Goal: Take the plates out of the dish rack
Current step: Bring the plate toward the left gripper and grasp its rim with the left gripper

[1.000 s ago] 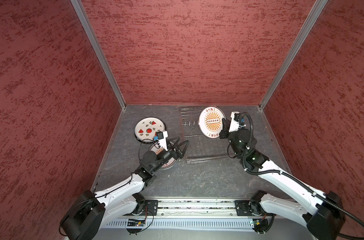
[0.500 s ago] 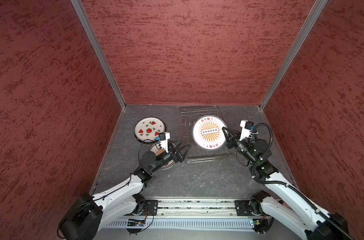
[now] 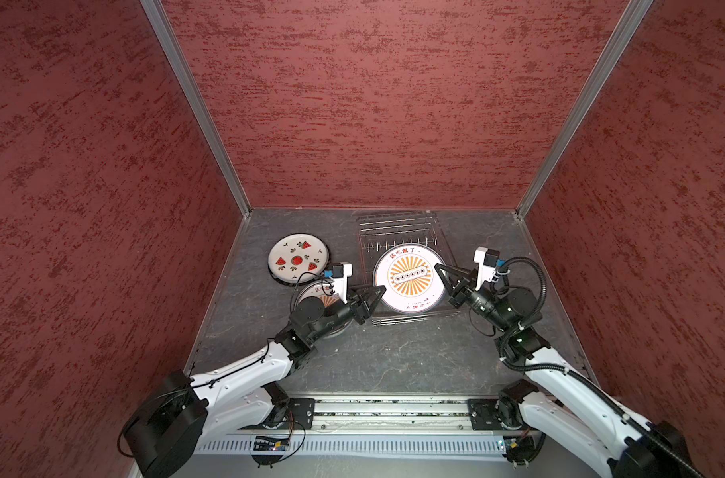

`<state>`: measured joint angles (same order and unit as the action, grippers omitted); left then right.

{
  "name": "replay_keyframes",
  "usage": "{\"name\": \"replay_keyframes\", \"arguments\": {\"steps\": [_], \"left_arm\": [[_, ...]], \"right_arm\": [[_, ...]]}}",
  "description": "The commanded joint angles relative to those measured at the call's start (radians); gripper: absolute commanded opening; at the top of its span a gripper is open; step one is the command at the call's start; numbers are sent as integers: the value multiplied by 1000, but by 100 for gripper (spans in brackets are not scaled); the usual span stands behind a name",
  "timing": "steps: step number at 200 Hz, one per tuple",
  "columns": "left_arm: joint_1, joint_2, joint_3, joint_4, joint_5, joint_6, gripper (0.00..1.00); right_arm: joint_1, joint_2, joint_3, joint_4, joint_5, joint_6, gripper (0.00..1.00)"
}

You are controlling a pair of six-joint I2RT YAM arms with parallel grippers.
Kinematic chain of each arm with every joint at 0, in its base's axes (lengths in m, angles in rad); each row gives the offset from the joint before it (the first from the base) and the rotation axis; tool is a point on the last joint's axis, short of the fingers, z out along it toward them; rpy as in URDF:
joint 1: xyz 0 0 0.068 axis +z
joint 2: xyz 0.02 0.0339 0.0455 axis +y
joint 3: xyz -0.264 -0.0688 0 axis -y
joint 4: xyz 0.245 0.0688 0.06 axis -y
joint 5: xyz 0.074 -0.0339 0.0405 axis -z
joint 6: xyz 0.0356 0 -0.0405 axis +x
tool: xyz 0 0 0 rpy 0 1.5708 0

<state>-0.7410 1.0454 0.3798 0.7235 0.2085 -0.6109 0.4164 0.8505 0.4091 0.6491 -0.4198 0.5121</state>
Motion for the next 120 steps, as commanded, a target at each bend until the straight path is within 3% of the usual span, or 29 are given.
{"name": "replay_keyframes", "arguments": {"steps": [1,31,83,120], "left_arm": [[-8,23,34,-15,-21,4,33],[-11,59,43,13,-9,-13,15],[-12,76,56,28,27,-34,0],[-12,77,51,58,64,-60,0]], "right_arm": [[-5,-4,-6,118,-23,-4,0],[-5,-23,-17,120,-18,-17,0],[-8,-22,-46,154,-8,-53,0],[-7,6,-47,167,-20,-49,1]]}}
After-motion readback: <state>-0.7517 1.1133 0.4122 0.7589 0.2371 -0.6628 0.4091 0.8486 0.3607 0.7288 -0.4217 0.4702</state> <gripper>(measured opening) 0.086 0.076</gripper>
